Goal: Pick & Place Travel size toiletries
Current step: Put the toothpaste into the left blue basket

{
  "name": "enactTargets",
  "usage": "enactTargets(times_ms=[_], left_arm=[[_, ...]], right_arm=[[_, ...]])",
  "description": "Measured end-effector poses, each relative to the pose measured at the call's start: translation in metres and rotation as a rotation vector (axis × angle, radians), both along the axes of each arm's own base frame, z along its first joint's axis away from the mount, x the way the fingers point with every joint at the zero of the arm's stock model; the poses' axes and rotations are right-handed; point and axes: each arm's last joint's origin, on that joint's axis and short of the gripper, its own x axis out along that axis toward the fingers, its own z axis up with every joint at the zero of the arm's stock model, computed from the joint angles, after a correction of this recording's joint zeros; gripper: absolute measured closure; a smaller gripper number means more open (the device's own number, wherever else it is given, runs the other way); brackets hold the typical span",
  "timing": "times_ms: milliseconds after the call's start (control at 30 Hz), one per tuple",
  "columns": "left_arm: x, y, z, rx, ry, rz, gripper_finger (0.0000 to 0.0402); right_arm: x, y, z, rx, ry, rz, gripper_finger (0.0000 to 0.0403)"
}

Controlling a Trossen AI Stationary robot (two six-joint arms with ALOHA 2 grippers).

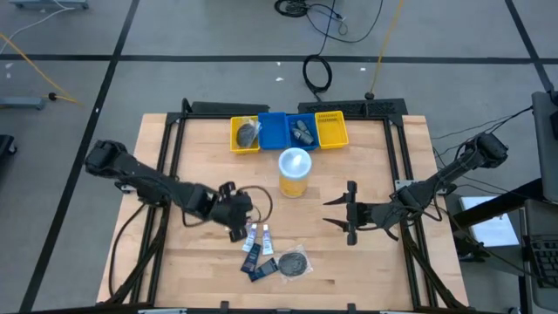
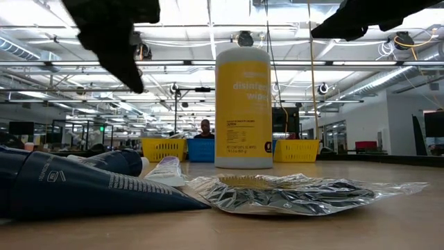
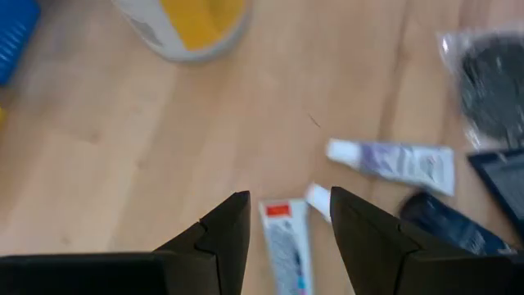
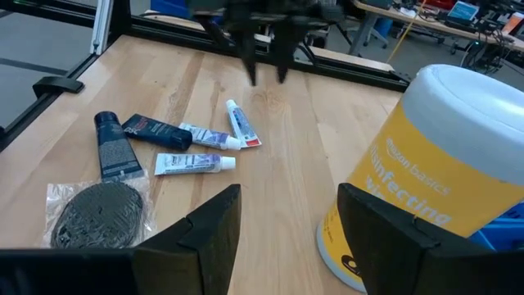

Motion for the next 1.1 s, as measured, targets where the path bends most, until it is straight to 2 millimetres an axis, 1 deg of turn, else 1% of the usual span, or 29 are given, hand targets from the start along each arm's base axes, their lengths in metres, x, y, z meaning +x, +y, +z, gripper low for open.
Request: enactTargets(times_ms=[100, 200, 433, 567, 833, 1100], left_arm=[[-0.002, -0.014, -0.007, -0.013, 0.018, -0.006, 0.0231], [-0.006, -0.025, -0.015, -0.017, 0.064, 0.007, 0.0231], [-0.019, -0.038, -0.037, -0.014, 0.206, 0.143, 0.0231], [-0.021, -0.047, -0.045, -0.033, 0.244, 0.131, 0.0231], [-0.025, -0.051, -0.052, -0.050, 0.311, 0.154, 0.0231], [-0.033, -0.046, -0.069, -0.048, 0.367, 0.198, 0.0231]], right_arm=[[0.000, 0.000, 0.001, 0.002, -0.008, 0.001, 0.0206], [0.001, 0.001, 0.002, 0.001, -0.023, 0.005, 0.0206], [0.001, 0.001, 0.004, -0.002, -0.035, 0.009, 0.0206], [0.001, 0.001, 0.004, -0.005, -0.035, 0.011, 0.0206], [0.001, 0.001, 0.004, -0.010, -0.035, 0.014, 0.0206], [0.001, 0.001, 0.003, -0.011, -0.030, 0.014, 0.0206]])
